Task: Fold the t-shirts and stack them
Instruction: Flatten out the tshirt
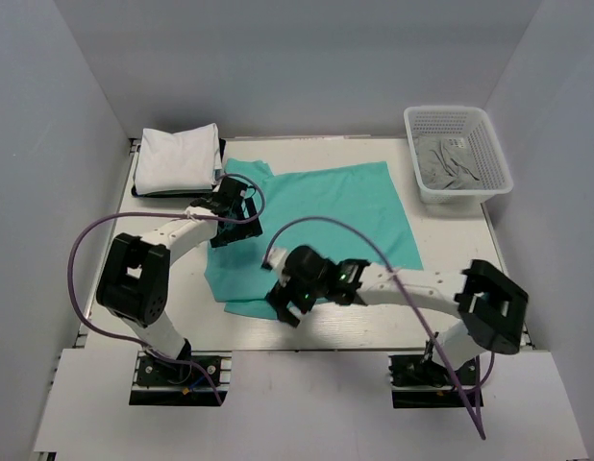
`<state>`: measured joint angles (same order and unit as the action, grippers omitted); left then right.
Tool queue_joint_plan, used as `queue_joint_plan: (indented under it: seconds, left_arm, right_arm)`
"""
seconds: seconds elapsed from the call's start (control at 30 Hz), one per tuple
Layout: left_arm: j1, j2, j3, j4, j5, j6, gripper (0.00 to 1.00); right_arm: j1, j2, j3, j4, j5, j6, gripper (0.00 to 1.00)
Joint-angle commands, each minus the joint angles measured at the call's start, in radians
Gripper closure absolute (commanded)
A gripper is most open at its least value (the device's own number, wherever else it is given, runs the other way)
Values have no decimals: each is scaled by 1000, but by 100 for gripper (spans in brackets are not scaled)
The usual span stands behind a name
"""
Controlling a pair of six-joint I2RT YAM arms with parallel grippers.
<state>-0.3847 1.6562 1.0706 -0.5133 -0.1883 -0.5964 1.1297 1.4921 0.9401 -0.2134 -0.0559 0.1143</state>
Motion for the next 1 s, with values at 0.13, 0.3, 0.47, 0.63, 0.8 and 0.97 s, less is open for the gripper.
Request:
queue_joint_plan:
  seconds: [0.13,0.3,0.47,0.63,0.8,0.97]
  left_arm:
    - [-5,25,-40,91,63,32,0]
    - [-5,47,-60,101,62,23,0]
    - [-5,56,-78,110,72,23,0]
    - [-5,66,-78,110,62,23,0]
    - [-5,76,-78,110,62,14,0]
    - [-5,76,-78,110,62,14,0]
  right_arm:
    - [192,153,54,57,134,-48,14]
    - [203,253,80,78,192,-31,26]
    - [205,272,94,85,238,-15,26]
    - [203,266,104,52,254,13,29]
    - [203,257,117,2,297,65,37]
    - [202,302,140,6,288,71,49]
